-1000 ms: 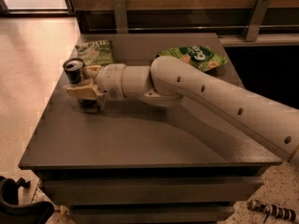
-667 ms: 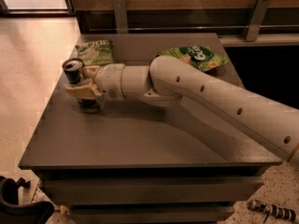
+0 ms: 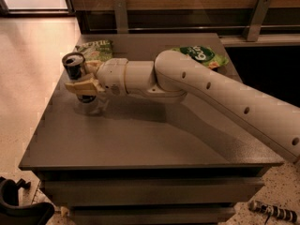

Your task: Pick redbull can

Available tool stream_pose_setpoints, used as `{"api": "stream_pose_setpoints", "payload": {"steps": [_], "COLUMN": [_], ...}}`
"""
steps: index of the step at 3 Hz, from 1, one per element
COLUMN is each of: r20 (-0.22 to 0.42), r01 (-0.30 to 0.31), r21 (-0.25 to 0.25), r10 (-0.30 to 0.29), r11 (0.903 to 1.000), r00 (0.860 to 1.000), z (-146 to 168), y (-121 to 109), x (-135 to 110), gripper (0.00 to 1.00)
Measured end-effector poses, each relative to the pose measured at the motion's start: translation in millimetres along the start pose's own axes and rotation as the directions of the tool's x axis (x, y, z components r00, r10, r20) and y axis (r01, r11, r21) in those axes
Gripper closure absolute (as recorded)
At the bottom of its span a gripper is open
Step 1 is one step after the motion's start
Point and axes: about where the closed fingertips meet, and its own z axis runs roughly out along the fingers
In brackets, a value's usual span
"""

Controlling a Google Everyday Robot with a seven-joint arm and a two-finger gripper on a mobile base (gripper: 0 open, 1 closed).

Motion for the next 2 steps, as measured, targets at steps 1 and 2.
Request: {"api": "stream_pose_setpoints", "payload": {"steps": [1, 2], "r20": [0.052, 0.041], "r01": [0.064, 0.086], "r21": [0.010, 0.027], "r10": [-0.064, -0.087], "r11": [0.9979, 0.9959], "r00": [0.997, 0.995], "z": [-29.4, -49.0], "y": [1.8, 3.5], "x": [-49.0, -78.0], "gripper": [1.00, 1.00]}}
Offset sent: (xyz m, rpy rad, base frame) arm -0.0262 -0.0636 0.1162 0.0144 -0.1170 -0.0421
